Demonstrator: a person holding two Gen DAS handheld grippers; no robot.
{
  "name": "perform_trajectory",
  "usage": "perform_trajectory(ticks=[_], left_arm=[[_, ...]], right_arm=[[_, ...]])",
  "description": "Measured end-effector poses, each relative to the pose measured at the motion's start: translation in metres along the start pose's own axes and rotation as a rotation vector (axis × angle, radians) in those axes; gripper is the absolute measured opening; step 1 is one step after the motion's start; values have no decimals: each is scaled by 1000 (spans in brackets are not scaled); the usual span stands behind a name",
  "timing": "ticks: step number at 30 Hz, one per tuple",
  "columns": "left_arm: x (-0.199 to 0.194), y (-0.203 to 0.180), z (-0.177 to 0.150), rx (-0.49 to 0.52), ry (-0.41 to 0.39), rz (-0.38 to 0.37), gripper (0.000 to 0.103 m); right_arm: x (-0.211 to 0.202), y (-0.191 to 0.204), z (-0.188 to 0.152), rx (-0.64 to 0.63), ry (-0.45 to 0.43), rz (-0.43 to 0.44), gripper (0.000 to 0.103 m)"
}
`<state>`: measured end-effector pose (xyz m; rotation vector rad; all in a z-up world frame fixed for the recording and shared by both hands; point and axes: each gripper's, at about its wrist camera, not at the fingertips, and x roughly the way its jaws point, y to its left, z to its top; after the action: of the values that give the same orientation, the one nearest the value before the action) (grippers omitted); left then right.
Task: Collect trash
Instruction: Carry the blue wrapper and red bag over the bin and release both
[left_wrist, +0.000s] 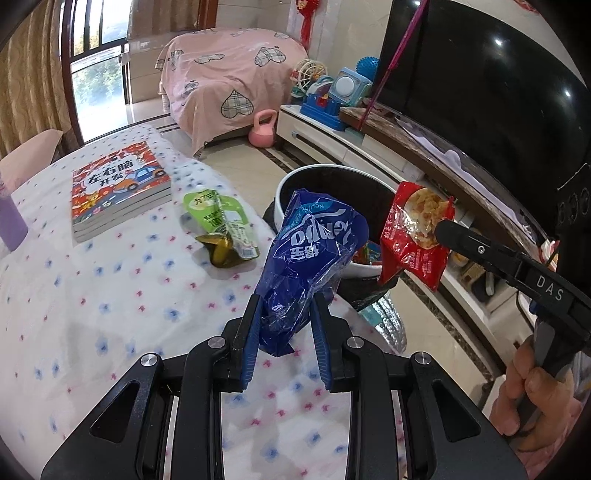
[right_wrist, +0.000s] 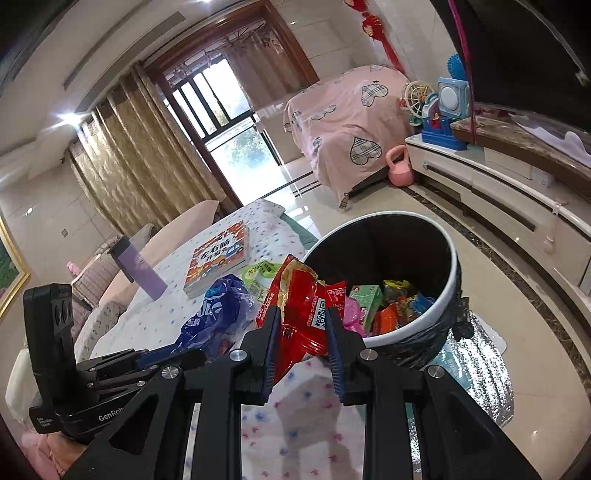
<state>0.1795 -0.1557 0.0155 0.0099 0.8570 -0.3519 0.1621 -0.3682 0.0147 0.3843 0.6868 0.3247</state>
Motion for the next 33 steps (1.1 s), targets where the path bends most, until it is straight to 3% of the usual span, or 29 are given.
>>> perform_trajectory(ticks=[33], left_arm=[[46, -39, 45, 84, 28, 2, 25]], right_arm=[[5, -44, 26, -1, -20, -103, 24]])
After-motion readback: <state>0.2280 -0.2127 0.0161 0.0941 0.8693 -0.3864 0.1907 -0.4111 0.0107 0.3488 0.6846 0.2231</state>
